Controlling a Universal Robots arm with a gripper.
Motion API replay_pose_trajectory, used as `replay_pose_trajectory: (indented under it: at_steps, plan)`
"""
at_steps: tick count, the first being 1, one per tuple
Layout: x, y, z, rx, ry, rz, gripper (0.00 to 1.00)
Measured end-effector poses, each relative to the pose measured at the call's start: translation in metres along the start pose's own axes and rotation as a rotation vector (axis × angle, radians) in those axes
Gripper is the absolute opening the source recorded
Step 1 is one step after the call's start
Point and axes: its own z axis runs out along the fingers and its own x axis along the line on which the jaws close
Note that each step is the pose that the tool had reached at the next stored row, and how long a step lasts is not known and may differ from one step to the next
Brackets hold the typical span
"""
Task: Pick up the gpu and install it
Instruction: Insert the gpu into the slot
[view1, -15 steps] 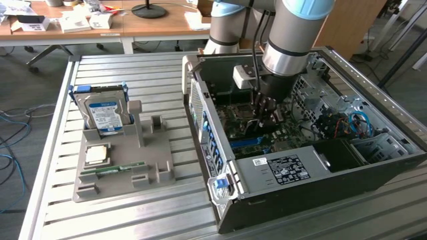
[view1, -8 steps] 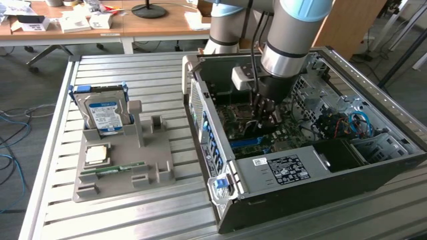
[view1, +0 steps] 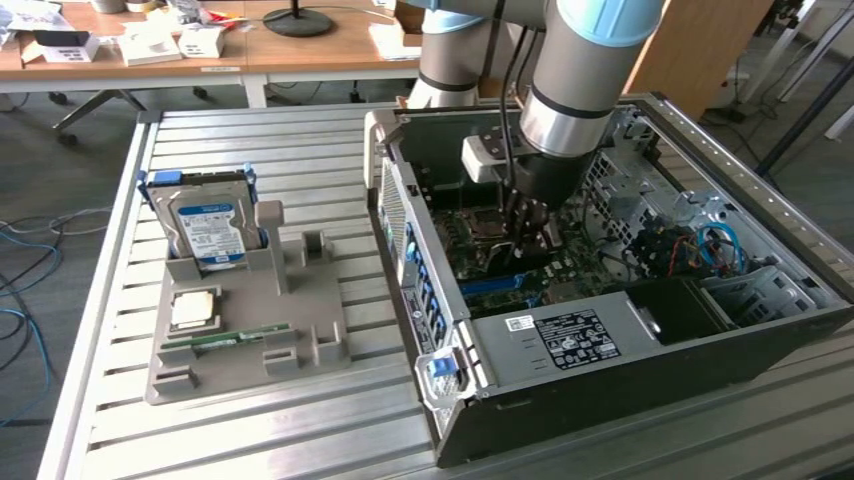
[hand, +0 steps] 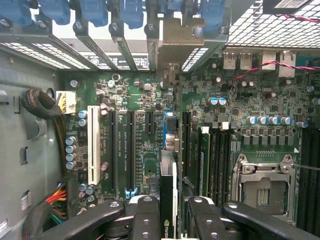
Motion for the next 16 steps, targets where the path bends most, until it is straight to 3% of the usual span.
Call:
replay_pose_trajectory:
  at_steps: [16]
  plan:
    - [0.0012,0.0052,0.0,-0.0001,0.0001,0.0,0.27]
